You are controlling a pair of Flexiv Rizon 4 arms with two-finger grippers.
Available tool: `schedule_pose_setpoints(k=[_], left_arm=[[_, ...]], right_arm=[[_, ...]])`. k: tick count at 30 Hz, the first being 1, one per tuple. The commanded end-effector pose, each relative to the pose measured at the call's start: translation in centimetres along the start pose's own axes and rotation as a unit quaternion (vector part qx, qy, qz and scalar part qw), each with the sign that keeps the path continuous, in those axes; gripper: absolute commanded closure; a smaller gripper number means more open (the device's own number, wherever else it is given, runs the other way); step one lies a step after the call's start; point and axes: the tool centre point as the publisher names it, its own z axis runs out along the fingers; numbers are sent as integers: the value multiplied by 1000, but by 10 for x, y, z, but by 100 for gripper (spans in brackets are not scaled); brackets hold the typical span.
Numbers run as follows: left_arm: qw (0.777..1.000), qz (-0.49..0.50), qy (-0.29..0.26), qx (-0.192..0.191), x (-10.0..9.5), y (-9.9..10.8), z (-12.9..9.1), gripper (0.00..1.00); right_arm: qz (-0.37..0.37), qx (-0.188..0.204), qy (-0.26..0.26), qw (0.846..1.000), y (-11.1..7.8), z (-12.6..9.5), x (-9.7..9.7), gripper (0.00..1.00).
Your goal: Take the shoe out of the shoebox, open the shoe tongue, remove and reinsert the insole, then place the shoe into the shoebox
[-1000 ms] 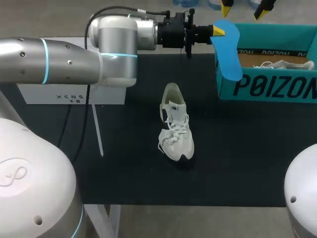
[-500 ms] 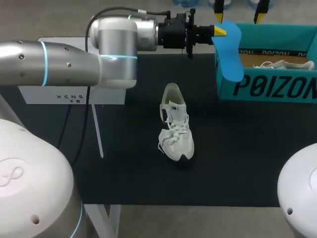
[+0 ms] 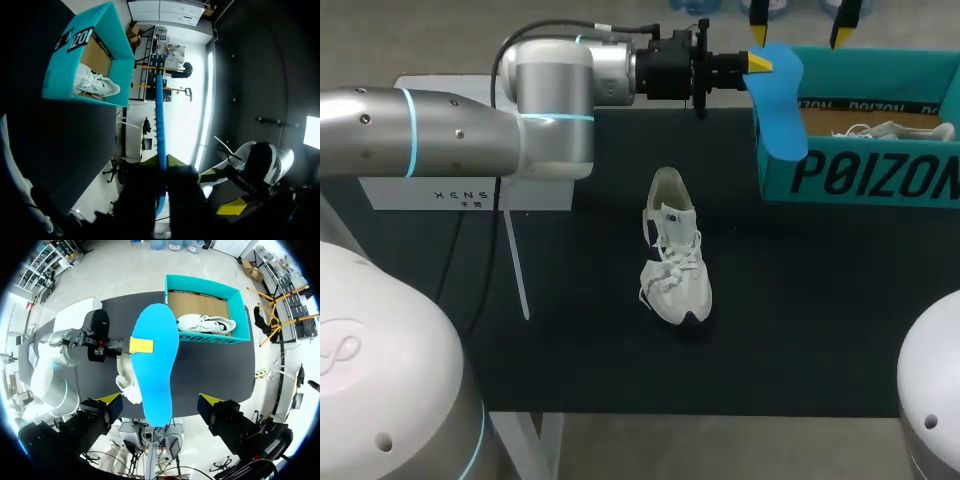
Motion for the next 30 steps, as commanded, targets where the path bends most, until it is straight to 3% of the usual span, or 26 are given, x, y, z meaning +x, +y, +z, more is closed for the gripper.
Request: schedule_pose_setpoints(k=[1, 5, 30], left_arm=[[1000, 3, 0, -2, 2, 0, 0, 100], [1000, 3, -1, -4, 3, 0, 0, 100], [1000, -3, 7, -16, 1, 3, 6, 100]], right_arm=[[5, 4, 1, 1000, 1, -1, 1, 0], [27, 4, -26, 999, 1, 0, 1, 0], [27, 4, -26, 999, 1, 0, 1, 0]])
